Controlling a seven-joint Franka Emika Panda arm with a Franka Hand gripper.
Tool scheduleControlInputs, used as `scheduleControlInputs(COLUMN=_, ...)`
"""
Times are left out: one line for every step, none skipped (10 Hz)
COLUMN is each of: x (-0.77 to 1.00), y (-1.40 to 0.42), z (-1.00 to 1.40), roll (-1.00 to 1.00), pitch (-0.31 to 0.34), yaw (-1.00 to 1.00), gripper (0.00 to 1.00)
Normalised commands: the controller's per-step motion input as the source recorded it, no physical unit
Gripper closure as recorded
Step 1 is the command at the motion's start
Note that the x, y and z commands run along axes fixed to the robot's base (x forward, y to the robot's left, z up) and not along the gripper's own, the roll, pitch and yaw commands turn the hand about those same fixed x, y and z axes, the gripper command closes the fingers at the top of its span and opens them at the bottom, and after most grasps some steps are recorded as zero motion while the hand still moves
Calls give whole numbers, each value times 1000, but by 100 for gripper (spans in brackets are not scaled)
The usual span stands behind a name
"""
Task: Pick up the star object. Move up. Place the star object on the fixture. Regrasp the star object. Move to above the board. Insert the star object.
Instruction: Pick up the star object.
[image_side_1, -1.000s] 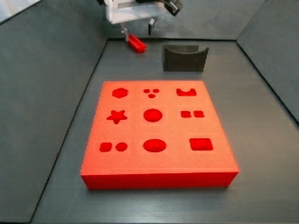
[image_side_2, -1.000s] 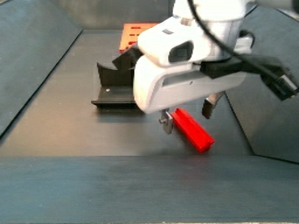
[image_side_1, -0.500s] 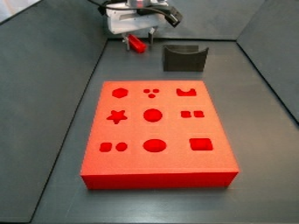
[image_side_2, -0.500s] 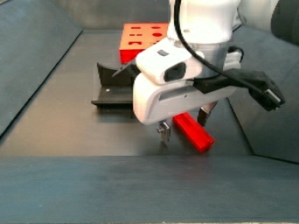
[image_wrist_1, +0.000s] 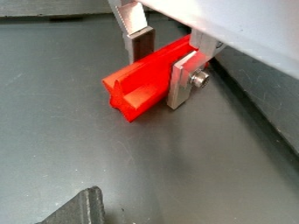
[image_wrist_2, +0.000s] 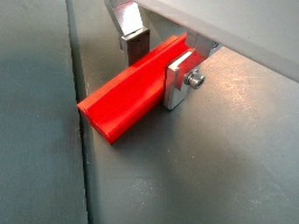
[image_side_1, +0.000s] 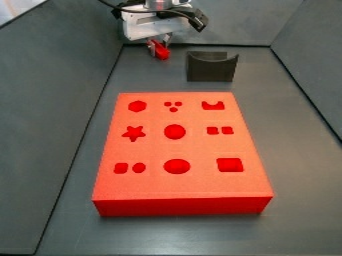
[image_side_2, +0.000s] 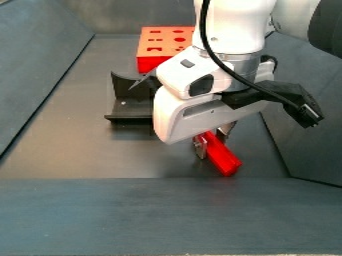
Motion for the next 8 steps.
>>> scheduleControlInputs(x=0, y=0, z=0, roll=0, pitch=0, yaw=0, gripper=100)
scheduleControlInputs(x=0, y=0, z=0, roll=0, pitch=0, yaw=0, gripper=100)
scheduleControlInputs(x=0, y=0, z=0, roll=0, pitch=0, yaw=0, gripper=100)
scheduleControlInputs(x=0, y=0, z=0, roll=0, pitch=0, yaw=0, gripper=100)
scheduleControlInputs(x=0, y=0, z=0, roll=0, pitch=0, yaw=0, gripper=100)
scheduleControlInputs(x=0, y=0, z=0, roll=0, pitch=0, yaw=0, gripper=100)
scheduleControlInputs(x=0, y=0, z=0, roll=0, pitch=0, yaw=0, gripper=100)
scheduleControlInputs(x=0, y=0, z=0, roll=0, pitch=0, yaw=0, gripper=100)
